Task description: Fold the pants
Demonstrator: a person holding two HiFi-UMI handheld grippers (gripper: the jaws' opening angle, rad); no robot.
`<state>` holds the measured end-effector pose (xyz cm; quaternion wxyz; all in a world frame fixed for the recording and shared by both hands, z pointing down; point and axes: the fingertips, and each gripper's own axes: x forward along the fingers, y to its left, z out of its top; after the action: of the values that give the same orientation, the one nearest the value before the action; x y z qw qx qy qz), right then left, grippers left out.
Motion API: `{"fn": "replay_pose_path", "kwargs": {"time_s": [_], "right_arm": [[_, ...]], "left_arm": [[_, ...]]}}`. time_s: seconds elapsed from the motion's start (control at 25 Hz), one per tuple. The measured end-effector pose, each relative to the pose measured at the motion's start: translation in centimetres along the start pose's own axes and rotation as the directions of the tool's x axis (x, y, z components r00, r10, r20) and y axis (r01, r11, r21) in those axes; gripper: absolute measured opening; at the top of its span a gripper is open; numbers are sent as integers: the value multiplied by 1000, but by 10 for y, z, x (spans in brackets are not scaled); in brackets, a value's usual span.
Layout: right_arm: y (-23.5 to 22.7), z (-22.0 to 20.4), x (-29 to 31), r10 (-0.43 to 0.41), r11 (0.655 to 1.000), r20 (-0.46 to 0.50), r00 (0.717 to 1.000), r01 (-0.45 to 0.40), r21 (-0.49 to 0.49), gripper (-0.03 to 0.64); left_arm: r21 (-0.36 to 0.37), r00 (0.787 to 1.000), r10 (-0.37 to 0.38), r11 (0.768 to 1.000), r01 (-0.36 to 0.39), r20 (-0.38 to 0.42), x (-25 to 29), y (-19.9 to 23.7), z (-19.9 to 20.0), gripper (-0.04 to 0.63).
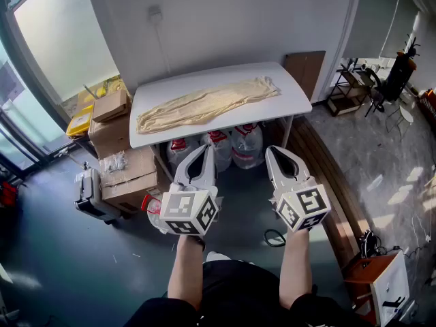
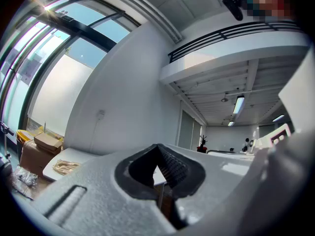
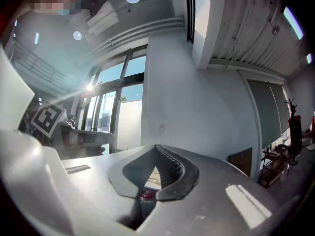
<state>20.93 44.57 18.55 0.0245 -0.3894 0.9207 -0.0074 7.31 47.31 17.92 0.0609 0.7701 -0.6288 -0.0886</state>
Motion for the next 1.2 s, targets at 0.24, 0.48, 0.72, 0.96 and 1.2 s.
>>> {"fn": "replay_pose_path", "kwargs": {"time_s": [0.24, 0.48, 0.72, 0.96, 1.2], "right_arm": [[-4, -1, -7, 22, 1000, 5, 1000, -22, -8, 5], [-19, -6, -17, -8, 1000, 1, 1000, 8, 20, 6], [-33, -14, -24, -32, 999, -25, 999, 33, 36, 6], [-35, -14, -20, -16, 999, -25, 1000, 17, 35, 6], [-46, -21, 4, -23, 999, -25, 999, 23, 31, 6]], "left_arm": [[-7, 1000, -3, 1000, 3, 3, 1, -11, -3, 4], [-21, 1000, -4, 1000, 4, -13, -1, -24, -13, 5], [-52, 999, 26, 998, -28, -44, -7, -20, -26, 4], [-56, 999, 31, 998, -33, -30, -2, -16, -21, 5], [-52, 999, 19, 998, -21, -30, 18, 1, -28, 5]]}}
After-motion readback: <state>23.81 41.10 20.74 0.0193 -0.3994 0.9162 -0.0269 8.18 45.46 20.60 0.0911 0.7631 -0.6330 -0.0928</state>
